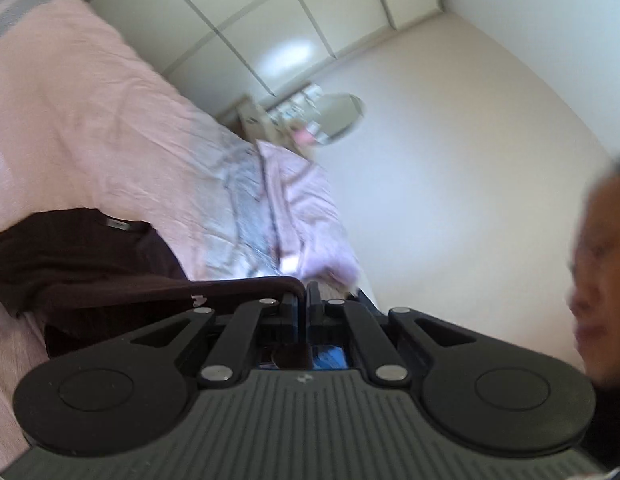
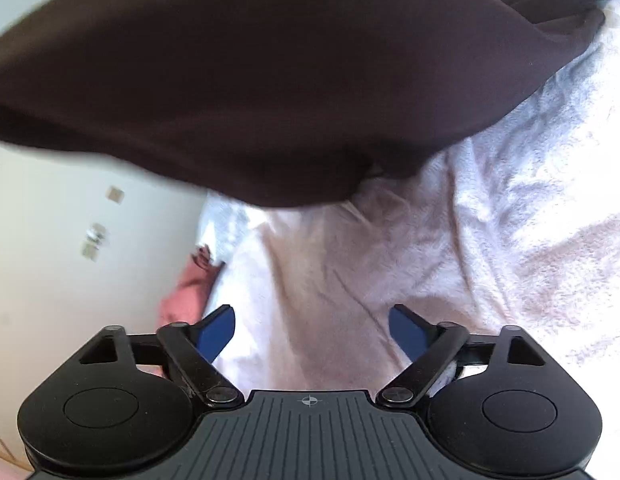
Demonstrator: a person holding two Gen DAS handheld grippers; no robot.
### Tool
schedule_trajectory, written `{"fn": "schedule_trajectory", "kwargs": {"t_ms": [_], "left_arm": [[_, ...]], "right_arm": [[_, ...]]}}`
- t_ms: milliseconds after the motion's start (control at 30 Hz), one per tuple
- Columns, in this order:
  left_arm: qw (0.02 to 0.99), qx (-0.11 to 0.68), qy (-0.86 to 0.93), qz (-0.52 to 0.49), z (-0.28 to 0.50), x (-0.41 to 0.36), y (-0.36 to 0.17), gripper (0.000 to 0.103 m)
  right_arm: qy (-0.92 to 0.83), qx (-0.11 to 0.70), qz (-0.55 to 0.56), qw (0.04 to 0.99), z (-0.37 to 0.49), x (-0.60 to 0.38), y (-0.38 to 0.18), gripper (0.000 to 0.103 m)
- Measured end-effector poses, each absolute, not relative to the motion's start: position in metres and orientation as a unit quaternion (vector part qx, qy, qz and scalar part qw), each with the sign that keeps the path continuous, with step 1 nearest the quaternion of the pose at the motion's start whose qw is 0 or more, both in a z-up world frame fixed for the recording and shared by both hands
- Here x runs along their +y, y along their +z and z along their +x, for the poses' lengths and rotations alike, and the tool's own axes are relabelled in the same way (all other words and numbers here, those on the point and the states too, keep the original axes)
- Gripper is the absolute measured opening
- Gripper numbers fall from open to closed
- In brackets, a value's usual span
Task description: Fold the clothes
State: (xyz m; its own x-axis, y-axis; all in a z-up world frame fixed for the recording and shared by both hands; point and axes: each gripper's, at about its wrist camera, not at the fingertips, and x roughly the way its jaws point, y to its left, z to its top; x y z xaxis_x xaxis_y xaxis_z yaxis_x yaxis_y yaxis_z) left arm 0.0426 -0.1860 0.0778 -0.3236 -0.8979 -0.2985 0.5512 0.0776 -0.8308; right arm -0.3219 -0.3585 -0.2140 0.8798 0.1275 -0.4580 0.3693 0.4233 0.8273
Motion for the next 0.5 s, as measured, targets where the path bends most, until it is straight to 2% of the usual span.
{"fn": "schedule_trajectory", "kwargs": {"t_ms": [167,300,467,500], "left_arm": [[0.568,0.478,-0.641,-0.197,0.034,-0.182,0.082,0.000],[0.573,0.476,-0.637,-0.199,0.031,-0.174,0.080,0.000],[0.579,0.474,-0.632,-0.203,0.027,-0.163,0.077,0.000],[0.580,0.473,-0.631,-0.204,0.026,-0.161,0.076,0.000]], "right_arm": [[-0.112,0.126,0.618,0.768,-0.329,-0.386,-0.238,0.088],[-0.155,0.060,0.630,0.758,-0.346,-0.421,-0.261,0.088],[-0.092,-0.021,0.685,0.722,-0.338,-0.456,-0.296,0.087],[-0.067,-0.027,0.693,0.717,-0.334,-0.461,-0.298,0.073]]}}
